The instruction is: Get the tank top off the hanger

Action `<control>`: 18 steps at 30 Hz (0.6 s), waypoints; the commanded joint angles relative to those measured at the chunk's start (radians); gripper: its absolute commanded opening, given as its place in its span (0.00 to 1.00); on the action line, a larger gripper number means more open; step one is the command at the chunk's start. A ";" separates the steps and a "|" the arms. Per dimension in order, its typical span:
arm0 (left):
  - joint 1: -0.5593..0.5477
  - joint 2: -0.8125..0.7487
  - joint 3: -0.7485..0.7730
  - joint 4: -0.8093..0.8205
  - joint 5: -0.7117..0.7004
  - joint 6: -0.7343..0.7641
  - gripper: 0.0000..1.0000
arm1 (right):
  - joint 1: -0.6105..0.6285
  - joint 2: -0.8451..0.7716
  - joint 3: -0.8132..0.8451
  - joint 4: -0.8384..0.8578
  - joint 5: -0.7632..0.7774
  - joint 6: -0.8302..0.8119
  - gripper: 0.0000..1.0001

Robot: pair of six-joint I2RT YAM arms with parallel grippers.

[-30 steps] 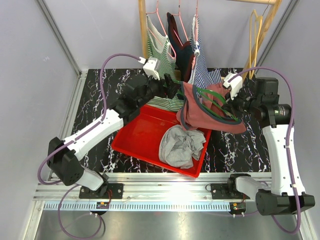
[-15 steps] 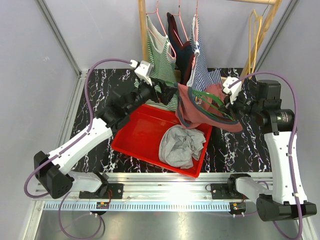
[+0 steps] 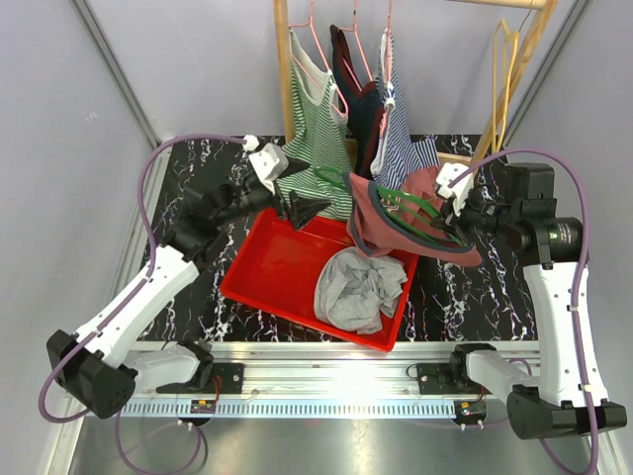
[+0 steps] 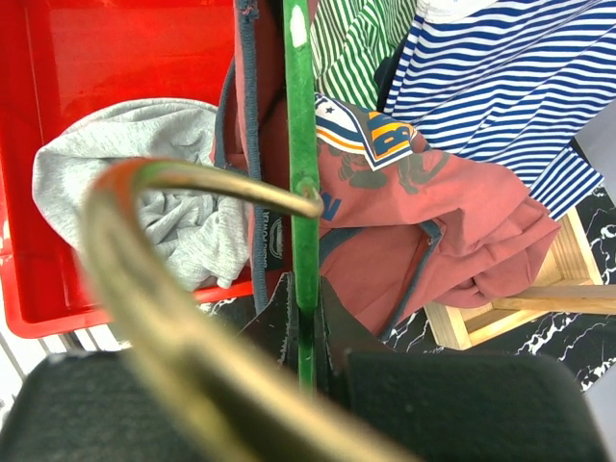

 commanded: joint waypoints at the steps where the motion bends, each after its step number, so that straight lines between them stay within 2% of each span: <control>1: 0.011 -0.053 -0.029 0.054 0.143 0.074 0.99 | 0.002 -0.010 0.047 0.030 -0.040 -0.024 0.00; 2: 0.011 -0.050 -0.034 0.071 0.147 0.042 0.99 | 0.002 -0.007 0.047 0.040 -0.036 -0.008 0.00; 3: 0.011 -0.044 -0.040 0.092 0.149 -0.055 0.99 | 0.000 -0.001 0.046 0.056 -0.034 0.005 0.00; 5: 0.009 -0.008 -0.038 0.156 0.144 -0.178 0.92 | 0.002 0.008 0.049 0.070 -0.034 0.038 0.00; 6: 0.009 0.005 -0.037 0.210 0.144 -0.308 0.89 | 0.002 0.015 0.049 0.081 -0.036 0.049 0.00; 8: 0.003 0.065 -0.038 0.273 0.134 -0.451 0.79 | 0.002 0.024 0.055 0.090 -0.039 0.080 0.00; 9: -0.002 0.085 -0.034 0.319 0.121 -0.555 0.77 | 0.002 0.033 0.058 0.096 -0.039 0.089 0.00; 11: -0.032 0.134 -0.023 0.326 0.082 -0.596 0.74 | 0.003 0.038 0.060 0.104 -0.036 0.112 0.00; 15: -0.075 0.187 0.017 0.281 -0.099 -0.615 0.74 | 0.000 0.045 0.067 0.112 -0.025 0.140 0.00; 18: -0.080 0.223 0.035 0.272 -0.167 -0.633 0.73 | 0.000 0.047 0.067 0.106 -0.025 0.151 0.00</control>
